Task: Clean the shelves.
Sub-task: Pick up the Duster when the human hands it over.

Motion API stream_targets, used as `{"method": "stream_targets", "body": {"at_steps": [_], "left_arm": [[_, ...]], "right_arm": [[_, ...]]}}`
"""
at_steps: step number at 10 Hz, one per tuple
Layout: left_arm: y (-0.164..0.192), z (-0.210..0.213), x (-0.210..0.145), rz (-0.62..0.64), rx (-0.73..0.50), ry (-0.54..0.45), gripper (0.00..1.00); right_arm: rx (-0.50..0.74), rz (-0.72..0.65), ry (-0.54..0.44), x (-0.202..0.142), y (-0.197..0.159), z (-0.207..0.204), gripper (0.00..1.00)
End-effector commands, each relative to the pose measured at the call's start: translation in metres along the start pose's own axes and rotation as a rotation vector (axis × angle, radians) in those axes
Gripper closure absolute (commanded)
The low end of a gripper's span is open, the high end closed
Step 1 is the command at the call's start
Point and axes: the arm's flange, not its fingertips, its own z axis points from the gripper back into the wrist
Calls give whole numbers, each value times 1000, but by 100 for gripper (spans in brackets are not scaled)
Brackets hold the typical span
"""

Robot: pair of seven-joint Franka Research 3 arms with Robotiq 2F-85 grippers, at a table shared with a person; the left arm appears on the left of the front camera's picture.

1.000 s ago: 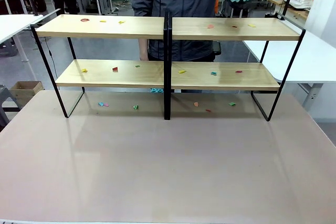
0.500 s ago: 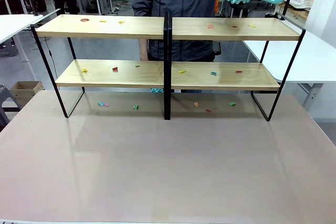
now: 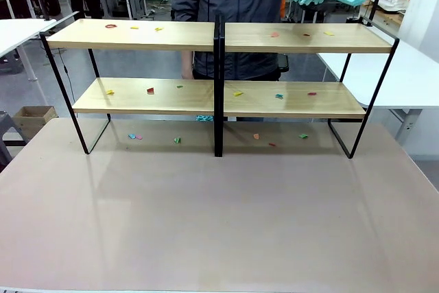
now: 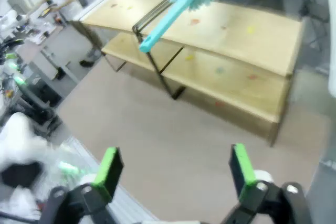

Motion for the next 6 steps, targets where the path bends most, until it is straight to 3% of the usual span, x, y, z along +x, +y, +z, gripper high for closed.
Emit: {"method": "stream_targets", "body": {"at_steps": [1,2,3,4,5,6], "left_arm": [[0,2,0,2,9,-4,0],[0,2,0,2,9,-4,0],[0,2,0,2,9,-4,0],[0,2,0,2,9,-4,0],[0,2,0,2,9,-4,0],[0,2,0,2,9,-4,0]], "right_arm": [[136,-645,-48,77,3,-25,0],[265,-826,57,89,12,-41,0],[59,-545,46,71,23,-33,0],[155,-295,17,59,4,-34,0],[163,-420,40,76,9,-49,0],[-44,-578,125,85,-3,-68,0]]}}
